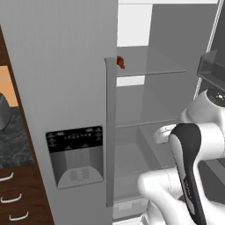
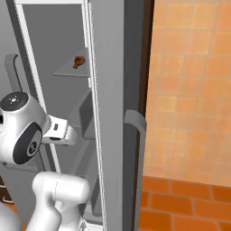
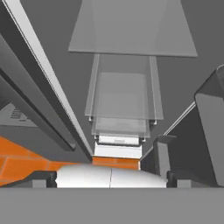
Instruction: Place one cucumber and one chicken drumstick in each tupperware on the nearby counter, to pack two identical lunches.
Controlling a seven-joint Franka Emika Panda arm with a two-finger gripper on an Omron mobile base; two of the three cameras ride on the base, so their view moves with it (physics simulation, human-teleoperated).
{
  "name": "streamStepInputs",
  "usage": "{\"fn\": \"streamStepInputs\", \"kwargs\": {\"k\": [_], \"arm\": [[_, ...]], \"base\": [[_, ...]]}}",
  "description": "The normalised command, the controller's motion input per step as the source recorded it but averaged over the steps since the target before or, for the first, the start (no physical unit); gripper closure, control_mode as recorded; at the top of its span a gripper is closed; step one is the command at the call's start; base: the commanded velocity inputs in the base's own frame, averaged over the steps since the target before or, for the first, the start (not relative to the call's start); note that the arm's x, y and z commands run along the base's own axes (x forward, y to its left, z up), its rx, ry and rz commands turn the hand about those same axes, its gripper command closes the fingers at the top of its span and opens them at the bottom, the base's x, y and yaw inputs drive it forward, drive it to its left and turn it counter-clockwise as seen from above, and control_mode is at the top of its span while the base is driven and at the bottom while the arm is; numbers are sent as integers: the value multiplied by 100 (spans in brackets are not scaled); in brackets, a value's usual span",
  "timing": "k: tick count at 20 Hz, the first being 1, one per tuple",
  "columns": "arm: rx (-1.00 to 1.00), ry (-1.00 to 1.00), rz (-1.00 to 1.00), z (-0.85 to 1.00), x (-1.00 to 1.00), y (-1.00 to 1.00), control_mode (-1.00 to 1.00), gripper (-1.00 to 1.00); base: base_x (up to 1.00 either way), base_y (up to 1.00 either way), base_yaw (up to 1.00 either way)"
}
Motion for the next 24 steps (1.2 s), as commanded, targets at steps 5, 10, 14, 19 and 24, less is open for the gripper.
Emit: {"fn": "streamStepInputs", "kwargs": {"k": [5,10,14,19,24], "arm": [[0,-1,0,0,25,2,-100,-100],[0,-18,1,39,58,15,-100,-100],[1,-22,4,90,65,9,-100,-100],[5,-19,5,83,28,0,-100,-100],[0,-15,11,64,22,0,-100,-100]], "base": [[16,0,0],[0,0,0],[0,0,0],[0,0,0],[0,0,0]]}}
